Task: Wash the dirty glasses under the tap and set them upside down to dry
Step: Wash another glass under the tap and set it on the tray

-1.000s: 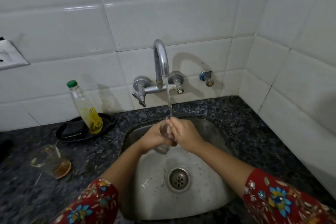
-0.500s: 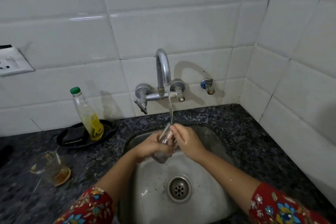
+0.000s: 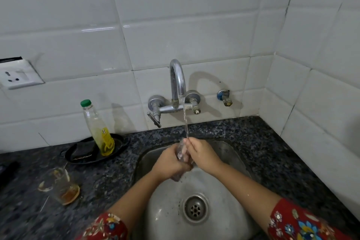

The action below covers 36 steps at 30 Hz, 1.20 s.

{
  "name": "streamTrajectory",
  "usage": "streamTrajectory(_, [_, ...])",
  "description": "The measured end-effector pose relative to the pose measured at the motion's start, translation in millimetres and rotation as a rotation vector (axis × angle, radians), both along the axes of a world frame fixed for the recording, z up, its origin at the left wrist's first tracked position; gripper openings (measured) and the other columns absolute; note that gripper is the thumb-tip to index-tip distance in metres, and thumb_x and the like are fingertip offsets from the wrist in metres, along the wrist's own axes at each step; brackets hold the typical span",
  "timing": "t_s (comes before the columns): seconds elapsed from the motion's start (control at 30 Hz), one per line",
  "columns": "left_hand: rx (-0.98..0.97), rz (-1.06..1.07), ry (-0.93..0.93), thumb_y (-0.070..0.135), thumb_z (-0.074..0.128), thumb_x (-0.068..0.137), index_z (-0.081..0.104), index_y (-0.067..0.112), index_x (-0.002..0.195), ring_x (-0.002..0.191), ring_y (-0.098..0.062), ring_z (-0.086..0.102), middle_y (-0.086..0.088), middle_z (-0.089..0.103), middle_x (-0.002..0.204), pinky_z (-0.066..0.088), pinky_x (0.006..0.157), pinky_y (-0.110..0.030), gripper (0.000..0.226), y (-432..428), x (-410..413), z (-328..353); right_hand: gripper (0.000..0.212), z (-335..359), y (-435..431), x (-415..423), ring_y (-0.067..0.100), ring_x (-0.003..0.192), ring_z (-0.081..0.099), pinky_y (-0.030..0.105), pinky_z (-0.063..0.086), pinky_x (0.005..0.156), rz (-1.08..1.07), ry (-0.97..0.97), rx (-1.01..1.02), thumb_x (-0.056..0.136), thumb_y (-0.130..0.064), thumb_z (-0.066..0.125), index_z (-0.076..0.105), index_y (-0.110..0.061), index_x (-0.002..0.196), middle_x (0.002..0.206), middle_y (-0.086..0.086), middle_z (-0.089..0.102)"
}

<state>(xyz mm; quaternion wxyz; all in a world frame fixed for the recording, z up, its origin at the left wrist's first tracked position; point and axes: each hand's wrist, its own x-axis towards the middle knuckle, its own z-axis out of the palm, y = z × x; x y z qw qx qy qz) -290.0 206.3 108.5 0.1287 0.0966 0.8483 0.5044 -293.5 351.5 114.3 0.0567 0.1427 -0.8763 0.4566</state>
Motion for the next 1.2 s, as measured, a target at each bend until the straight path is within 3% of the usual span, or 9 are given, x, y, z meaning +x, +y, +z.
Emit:
streamTrajectory(0.1, [-0.362, 0.163, 0.24, 0.04, 0.07, 0.057, 0.051, 0.033, 0.107, 0.076, -0.014, 0.068, 0.008, 0.07, 0.087, 0.057, 0.069, -0.035, 0.054, 7, 5, -7, 0.038, 8, -4, -5, 0.027, 0.079, 0.065, 0.036, 0.05, 0.072, -0.045, -0.038, 0.065, 0.101, -0.032, 0.038, 0.062, -0.013, 0.079, 0.078, 0.008, 0.068])
streamTrajectory(0.23, [0.242, -0.179, -0.113, 0.009, 0.074, 0.067, 0.061, 0.006, 0.102, 0.079, -0.019, 0.069, -0.009, 0.07, 0.091, 0.058, 0.078, -0.037, 0.038, -9, -10, 8, 0.034, 4, 3, 5, 0.019, 0.07, 0.064, 0.039, 0.052, 0.067, 0.008, 0.015, -0.069, 0.101, -0.034, 0.039, 0.061, -0.016, 0.082, 0.074, 0.002, 0.067])
streamTrajectory(0.3, [0.297, -0.201, -0.166, 0.004, 0.07, 0.067, 0.061, 0.003, 0.094, 0.074, -0.018, 0.067, -0.012, 0.068, 0.086, 0.056, 0.075, -0.034, 0.028, -10, -12, 10, 0.033, 1, 4, 7, 0.017, 0.067, 0.064, 0.041, 0.053, 0.067, 0.029, 0.033, -0.099, 0.101, -0.033, 0.04, 0.059, -0.019, 0.078, 0.071, 0.001, 0.066])
streamTrajectory(0.47, [-0.519, 0.151, 0.322, 0.042, 0.069, 0.066, 0.052, 0.026, 0.112, 0.083, -0.018, 0.067, 0.005, 0.069, 0.093, 0.054, 0.074, -0.034, 0.053, 9, -1, 6, 0.038, 8, -4, -4, 0.022, 0.07, 0.067, 0.043, 0.055, 0.073, -0.017, -0.081, -0.066, 0.101, -0.032, 0.038, 0.06, -0.017, 0.074, 0.07, 0.004, 0.068])
streamTrajectory(0.63, [0.236, -0.23, -0.166, 0.005, 0.072, 0.073, 0.061, 0.004, 0.094, 0.075, -0.018, 0.066, -0.008, 0.068, 0.086, 0.056, 0.075, -0.037, 0.023, -12, -11, 22, 0.033, 4, 6, 7, 0.016, 0.066, 0.064, 0.037, 0.055, 0.067, 0.058, -0.044, -0.261, 0.101, -0.026, 0.04, 0.061, -0.016, 0.078, 0.07, 0.0, 0.064])
streamTrajectory(0.93, [0.342, -0.05, -0.191, 0.007, 0.074, 0.07, 0.064, 0.007, 0.105, 0.073, -0.014, 0.066, -0.003, 0.069, 0.084, 0.054, 0.068, -0.025, 0.036, -16, -7, 5, 0.02, 21, 33, -8, 0.004, 0.085, 0.069, 0.018, 0.053, 0.083, 0.174, -0.154, -0.338, 0.085, -0.002, 0.065, 0.071, 0.0, 0.104, 0.097, 0.009, 0.074])
streamTrajectory(1.07, [0.015, 0.03, -0.026, 0.027, 0.079, 0.057, 0.059, 0.014, 0.111, 0.071, -0.017, 0.068, -0.001, 0.07, 0.089, 0.058, 0.066, -0.038, 0.059, -2, -8, 2, 0.012, 18, 25, -14, 0.005, 0.065, 0.069, 0.018, 0.054, 0.071, 0.151, -0.236, -0.361, 0.087, -0.004, 0.063, 0.075, -0.005, 0.083, 0.067, -0.003, 0.073])
streamTrajectory(1.13, [-0.31, 0.114, 0.198, 0.039, 0.078, 0.055, 0.056, 0.022, 0.106, 0.071, -0.017, 0.068, 0.005, 0.07, 0.089, 0.056, 0.06, -0.033, 0.058, 2, -8, 6, 0.013, 13, 24, -15, 0.006, 0.066, 0.069, 0.02, 0.055, 0.071, 0.154, -0.263, -0.38, 0.088, -0.005, 0.063, 0.075, -0.007, 0.083, 0.066, -0.004, 0.073])
streamTrajectory(1.2, [-0.349, 0.087, 0.26, 0.038, 0.079, 0.057, 0.056, 0.025, 0.108, 0.078, -0.014, 0.068, 0.008, 0.07, 0.093, 0.056, 0.07, -0.032, 0.057, 1, -11, 9, 0.012, 12, 26, -14, 0.009, 0.074, 0.07, 0.022, 0.054, 0.077, 0.164, -0.206, -0.422, 0.087, -0.004, 0.063, 0.075, -0.002, 0.087, 0.073, -0.002, 0.075])
